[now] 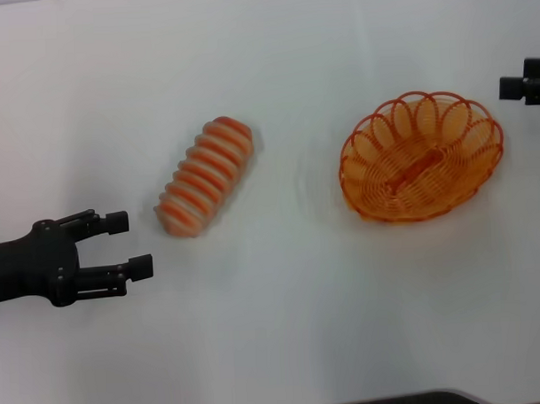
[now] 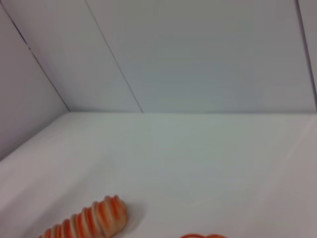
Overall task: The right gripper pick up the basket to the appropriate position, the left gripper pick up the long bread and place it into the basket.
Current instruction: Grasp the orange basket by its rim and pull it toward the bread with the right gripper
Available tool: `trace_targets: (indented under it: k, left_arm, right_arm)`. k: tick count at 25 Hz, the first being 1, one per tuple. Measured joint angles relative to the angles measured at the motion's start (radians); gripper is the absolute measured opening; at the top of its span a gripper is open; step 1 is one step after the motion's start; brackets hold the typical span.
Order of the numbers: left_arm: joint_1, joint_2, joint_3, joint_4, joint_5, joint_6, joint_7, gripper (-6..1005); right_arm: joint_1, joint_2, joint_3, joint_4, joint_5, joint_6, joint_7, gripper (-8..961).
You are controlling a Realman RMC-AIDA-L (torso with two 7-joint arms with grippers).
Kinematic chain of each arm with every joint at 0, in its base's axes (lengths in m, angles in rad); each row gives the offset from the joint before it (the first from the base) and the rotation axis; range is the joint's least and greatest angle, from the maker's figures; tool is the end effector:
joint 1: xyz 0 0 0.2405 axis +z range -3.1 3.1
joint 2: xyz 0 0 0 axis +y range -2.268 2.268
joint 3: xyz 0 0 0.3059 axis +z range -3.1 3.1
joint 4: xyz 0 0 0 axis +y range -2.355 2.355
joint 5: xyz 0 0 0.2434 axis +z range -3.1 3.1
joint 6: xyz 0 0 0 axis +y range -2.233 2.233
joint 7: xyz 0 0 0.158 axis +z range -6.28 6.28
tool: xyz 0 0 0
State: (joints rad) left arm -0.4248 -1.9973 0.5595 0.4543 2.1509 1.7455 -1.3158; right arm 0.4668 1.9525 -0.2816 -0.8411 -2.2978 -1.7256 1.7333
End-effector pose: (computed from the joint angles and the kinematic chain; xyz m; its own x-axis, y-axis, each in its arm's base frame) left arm -0.3761 0.3017 -0.0307 0.6953 0.5175 0.4988 0.5667 -0.8216 0.0624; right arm 0.3957 0.3542 0.0972 0.5942 -0.6127 -0.5210 -0.7852 -0.5824 -0.2106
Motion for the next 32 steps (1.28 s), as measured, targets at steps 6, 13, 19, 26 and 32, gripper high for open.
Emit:
trace_targets:
  k: [6, 13, 19, 26, 32]
  left_arm:
    - [-0.004, 0.000, 0.001, 0.006, 0.001, 0.000, -0.001, 922]
    - [-0.006, 0.000, 0.000, 0.016, 0.001, 0.000, -0.002, 920]
    - [-0.008, 0.002, -0.003, 0.025, 0.001, 0.007, -0.002, 919]
    - [-0.007, 0.002, -0.003, 0.029, 0.001, 0.007, -0.002, 917]
    - [-0.009, 0.000, 0.003, 0.029, 0.001, 0.002, -0.001, 915]
  right_arm:
    - [0.042, -0.002, -0.023, -0.037, -0.106, 0.012, 0.125, 916]
    - [0.058, -0.007, -0.054, -0.071, -0.147, 0.097, 0.210, 916]
    - [0.085, -0.005, -0.088, -0.075, -0.193, 0.131, 0.242, 917]
    - [0.114, 0.002, -0.152, -0.066, -0.253, 0.202, 0.294, 917]
    - [0.145, 0.015, -0.225, -0.049, -0.285, 0.227, 0.318, 916]
